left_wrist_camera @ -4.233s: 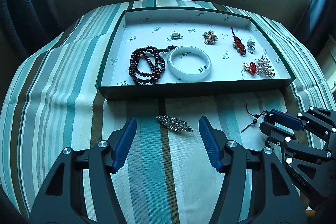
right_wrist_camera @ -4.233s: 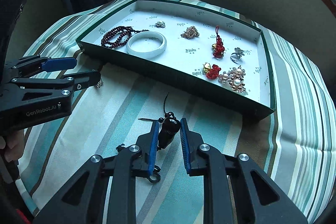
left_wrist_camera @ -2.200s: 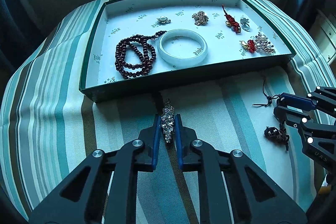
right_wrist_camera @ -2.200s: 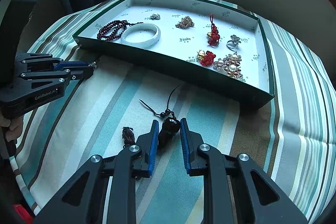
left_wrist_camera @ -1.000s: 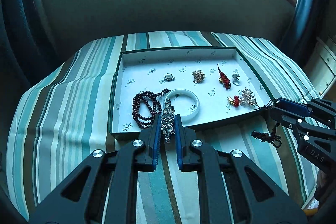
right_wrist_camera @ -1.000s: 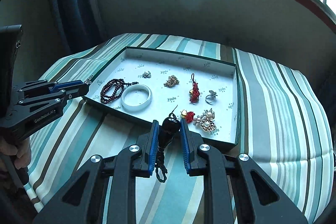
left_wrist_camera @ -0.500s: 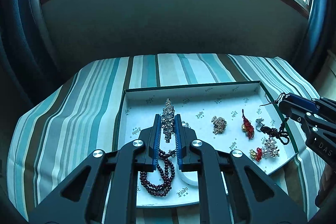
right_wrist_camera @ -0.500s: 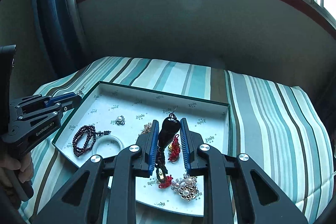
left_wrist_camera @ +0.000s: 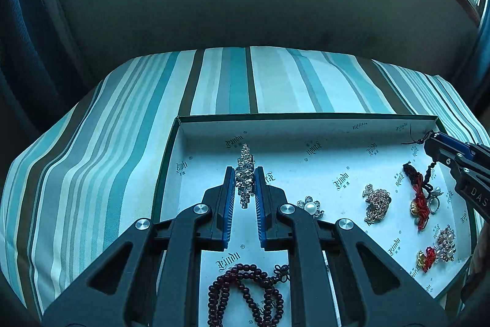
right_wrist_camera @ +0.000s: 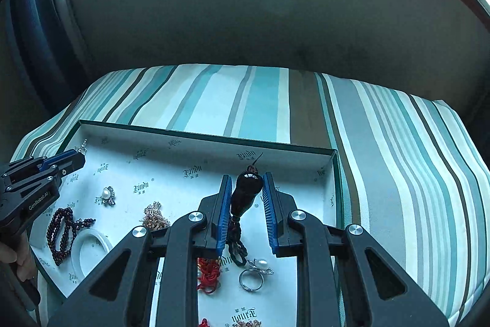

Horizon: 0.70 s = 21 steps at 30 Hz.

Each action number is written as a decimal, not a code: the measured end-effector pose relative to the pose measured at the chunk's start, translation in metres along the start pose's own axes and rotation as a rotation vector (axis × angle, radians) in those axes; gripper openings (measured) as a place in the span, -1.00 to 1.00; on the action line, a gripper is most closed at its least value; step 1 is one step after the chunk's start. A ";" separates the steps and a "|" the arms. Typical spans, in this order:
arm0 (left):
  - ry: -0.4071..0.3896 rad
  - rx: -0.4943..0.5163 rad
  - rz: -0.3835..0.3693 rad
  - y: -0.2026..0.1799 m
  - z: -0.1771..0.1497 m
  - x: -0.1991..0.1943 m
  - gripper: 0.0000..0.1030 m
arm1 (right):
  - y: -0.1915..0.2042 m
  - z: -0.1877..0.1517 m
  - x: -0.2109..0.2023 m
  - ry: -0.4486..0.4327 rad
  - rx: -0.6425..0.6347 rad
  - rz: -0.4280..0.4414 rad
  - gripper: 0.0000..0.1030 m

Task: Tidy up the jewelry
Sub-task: 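Carry the pendant and rhinestone brooch into the tray and open both grippers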

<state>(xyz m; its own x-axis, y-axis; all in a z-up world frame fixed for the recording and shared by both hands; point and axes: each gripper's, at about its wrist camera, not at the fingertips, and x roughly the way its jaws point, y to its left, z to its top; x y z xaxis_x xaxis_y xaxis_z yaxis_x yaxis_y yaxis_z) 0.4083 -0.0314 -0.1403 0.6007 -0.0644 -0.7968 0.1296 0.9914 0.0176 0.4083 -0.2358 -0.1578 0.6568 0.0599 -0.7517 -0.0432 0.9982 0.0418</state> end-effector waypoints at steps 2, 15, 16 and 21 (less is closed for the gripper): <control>0.014 0.002 0.001 0.001 0.001 0.007 -0.75 | -0.001 0.004 0.008 0.016 0.000 -0.006 -0.59; 0.062 0.001 0.008 0.003 0.005 0.024 -0.75 | 0.002 0.014 0.028 0.083 -0.002 -0.013 -0.59; 0.063 -0.002 0.009 0.004 0.005 0.024 -0.75 | 0.003 0.014 0.029 0.084 -0.003 -0.016 -0.59; 0.070 -0.011 0.003 0.005 0.006 0.026 -0.71 | 0.003 0.015 0.034 0.104 0.002 -0.016 -0.58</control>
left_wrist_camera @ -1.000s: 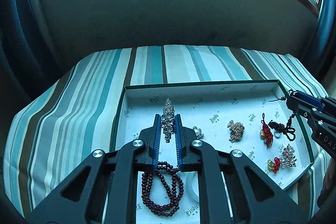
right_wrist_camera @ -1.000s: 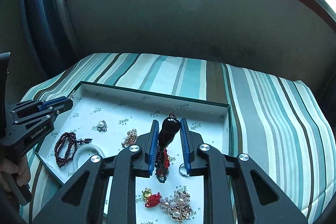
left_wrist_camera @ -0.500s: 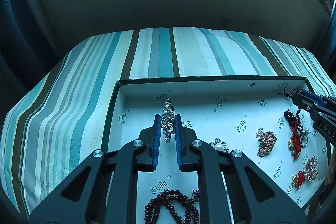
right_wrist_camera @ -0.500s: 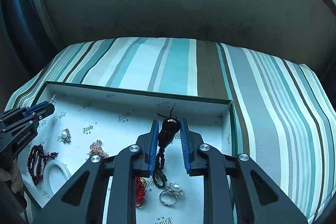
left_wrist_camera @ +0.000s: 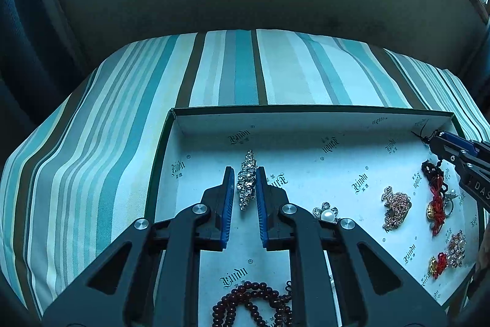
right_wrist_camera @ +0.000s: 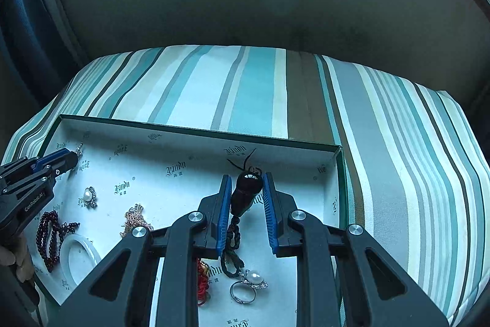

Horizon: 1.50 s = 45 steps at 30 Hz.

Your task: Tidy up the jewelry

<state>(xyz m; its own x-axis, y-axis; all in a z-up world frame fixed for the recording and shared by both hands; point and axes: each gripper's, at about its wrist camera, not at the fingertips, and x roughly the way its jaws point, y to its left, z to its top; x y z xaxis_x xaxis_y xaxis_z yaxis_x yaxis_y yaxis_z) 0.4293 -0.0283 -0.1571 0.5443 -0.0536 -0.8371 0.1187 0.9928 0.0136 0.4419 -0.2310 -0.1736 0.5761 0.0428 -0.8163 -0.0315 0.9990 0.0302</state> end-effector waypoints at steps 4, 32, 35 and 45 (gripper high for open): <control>0.007 0.003 0.000 0.000 0.000 0.001 -0.57 | 0.001 0.002 0.004 0.007 0.003 0.000 -0.58; -0.094 0.018 0.048 -0.004 -0.001 -0.023 0.78 | -0.002 -0.011 -0.012 -0.063 0.023 -0.030 0.51; -0.132 0.008 0.076 -0.005 -0.002 -0.032 0.82 | -0.003 -0.015 -0.022 -0.087 0.034 -0.032 0.54; -0.277 0.029 0.168 -0.018 -0.027 -0.074 0.90 | 0.001 -0.039 -0.051 -0.164 0.047 -0.068 0.60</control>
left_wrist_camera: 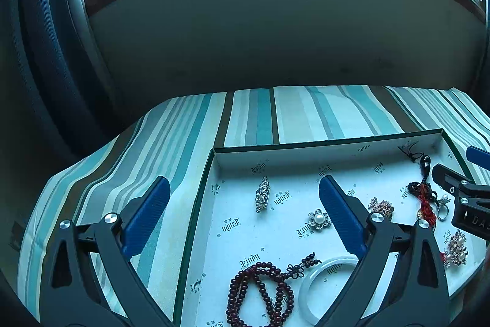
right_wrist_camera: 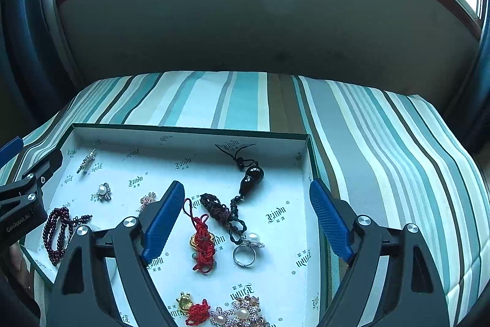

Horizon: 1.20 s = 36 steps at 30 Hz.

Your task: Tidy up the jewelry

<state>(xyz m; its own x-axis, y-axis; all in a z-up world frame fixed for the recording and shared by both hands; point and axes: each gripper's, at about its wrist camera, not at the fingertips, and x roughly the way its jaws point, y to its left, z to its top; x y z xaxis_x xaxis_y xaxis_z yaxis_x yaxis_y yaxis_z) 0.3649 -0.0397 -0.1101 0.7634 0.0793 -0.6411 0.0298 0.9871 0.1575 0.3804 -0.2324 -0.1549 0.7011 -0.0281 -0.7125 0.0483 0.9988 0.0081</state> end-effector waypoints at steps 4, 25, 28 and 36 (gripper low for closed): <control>-0.005 -0.019 0.009 0.003 -0.011 -0.014 0.90 | 0.001 -0.008 -0.008 0.004 0.011 -0.006 0.60; -0.093 -0.084 0.004 0.033 -0.052 -0.197 0.90 | 0.029 -0.058 -0.193 -0.182 -0.016 0.025 0.64; -0.129 -0.086 0.000 0.037 -0.057 -0.227 0.92 | 0.029 -0.068 -0.222 -0.214 -0.020 0.025 0.65; -0.177 -0.105 -0.039 0.041 -0.072 -0.287 0.95 | 0.028 -0.093 -0.280 -0.265 -0.019 0.029 0.65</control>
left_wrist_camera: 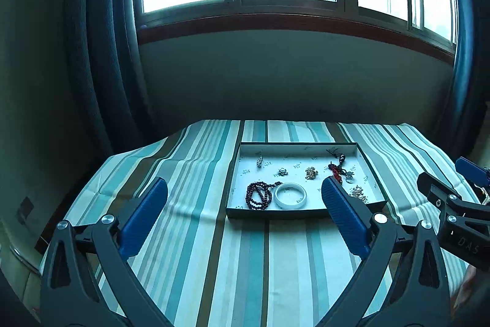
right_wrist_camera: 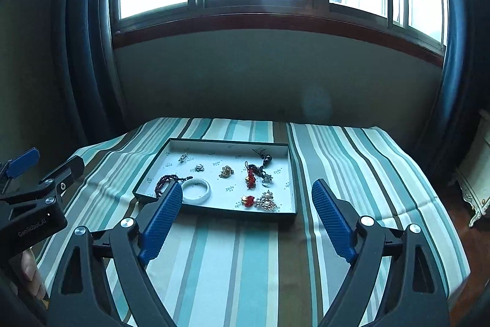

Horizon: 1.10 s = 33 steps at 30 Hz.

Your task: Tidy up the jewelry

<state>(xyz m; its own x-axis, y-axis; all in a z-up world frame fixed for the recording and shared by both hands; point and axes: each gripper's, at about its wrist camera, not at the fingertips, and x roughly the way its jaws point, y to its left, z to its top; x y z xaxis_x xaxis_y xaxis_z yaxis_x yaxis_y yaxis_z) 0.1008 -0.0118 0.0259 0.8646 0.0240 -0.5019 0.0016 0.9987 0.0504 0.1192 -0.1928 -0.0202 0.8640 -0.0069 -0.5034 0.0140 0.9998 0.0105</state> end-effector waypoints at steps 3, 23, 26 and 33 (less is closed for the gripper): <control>-0.016 0.003 -0.007 -0.001 -0.004 -0.016 0.95 | 0.001 -0.003 -0.020 -0.024 -0.003 0.000 0.66; -0.037 -0.002 -0.023 0.003 -0.018 -0.050 0.95 | 0.011 -0.011 -0.057 -0.086 -0.022 -0.002 0.66; -0.037 0.001 -0.025 0.002 -0.019 -0.051 0.95 | 0.011 -0.012 -0.058 -0.088 -0.023 -0.002 0.66; -0.040 0.003 -0.026 0.002 -0.019 -0.053 0.95 | 0.012 -0.012 -0.058 -0.087 -0.023 -0.002 0.66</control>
<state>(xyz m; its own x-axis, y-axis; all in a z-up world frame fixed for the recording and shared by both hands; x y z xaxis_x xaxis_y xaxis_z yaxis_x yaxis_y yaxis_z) 0.0456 -0.0104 0.0360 0.8838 -0.0036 -0.4679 0.0255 0.9989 0.0405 0.0631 -0.1806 -0.0007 0.9045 -0.0089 -0.4264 0.0048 0.9999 -0.0108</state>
